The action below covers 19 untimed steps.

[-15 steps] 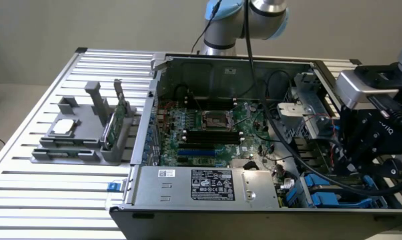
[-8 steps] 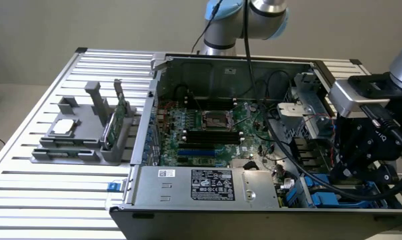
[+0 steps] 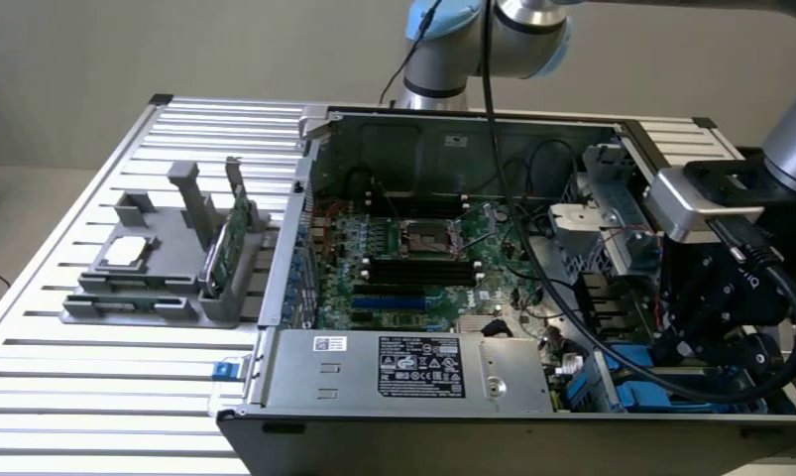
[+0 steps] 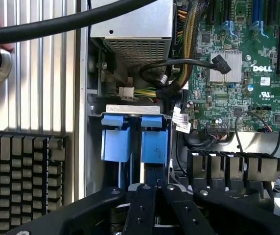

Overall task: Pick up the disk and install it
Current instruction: 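Insert the disk into the insertion slot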

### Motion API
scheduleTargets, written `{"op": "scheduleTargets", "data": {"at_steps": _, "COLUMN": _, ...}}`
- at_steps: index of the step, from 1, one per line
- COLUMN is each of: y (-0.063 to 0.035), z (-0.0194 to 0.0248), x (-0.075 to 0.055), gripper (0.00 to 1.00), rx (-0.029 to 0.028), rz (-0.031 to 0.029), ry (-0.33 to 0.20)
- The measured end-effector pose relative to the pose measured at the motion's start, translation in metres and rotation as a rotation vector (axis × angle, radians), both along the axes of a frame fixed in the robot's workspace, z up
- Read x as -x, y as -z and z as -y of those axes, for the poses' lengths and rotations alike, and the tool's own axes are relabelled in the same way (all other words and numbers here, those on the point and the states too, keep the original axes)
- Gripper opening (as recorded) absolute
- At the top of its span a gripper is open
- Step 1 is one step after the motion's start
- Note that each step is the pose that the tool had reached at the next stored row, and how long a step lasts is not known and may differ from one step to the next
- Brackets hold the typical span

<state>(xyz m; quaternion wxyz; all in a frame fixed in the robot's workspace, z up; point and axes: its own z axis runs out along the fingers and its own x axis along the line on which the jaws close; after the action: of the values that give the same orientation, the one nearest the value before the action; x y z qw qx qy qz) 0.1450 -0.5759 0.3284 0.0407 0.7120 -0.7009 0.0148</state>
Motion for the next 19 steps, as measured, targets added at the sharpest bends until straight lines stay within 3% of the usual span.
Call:
{"op": "scheduleTargets", "data": {"at_steps": 5, "y": 0.0019, "z": -0.0003, "x": -0.001, "gripper": 0.11, "rx": 0.0076, "rz": 0.0, "ry": 0.0}}
{"op": "scheduleTargets", "data": {"at_steps": 8, "y": 0.0015, "z": -0.0003, "x": -0.001, "gripper": 0.11, "rx": 0.0081, "rz": -0.0012, "ry": 0.0}}
{"op": "scheduleTargets", "data": {"at_steps": 14, "y": -0.0212, "z": -0.0003, "x": -0.001, "gripper": 0.11, "rx": 0.0084, "rz": -0.0057, "ry": 0.0}}
{"op": "scheduleTargets", "data": {"at_steps": 19, "y": -0.0269, "z": -0.0003, "x": -0.001, "gripper": 0.11, "rx": 0.0077, "rz": -0.0059, "ry": 0.0}}
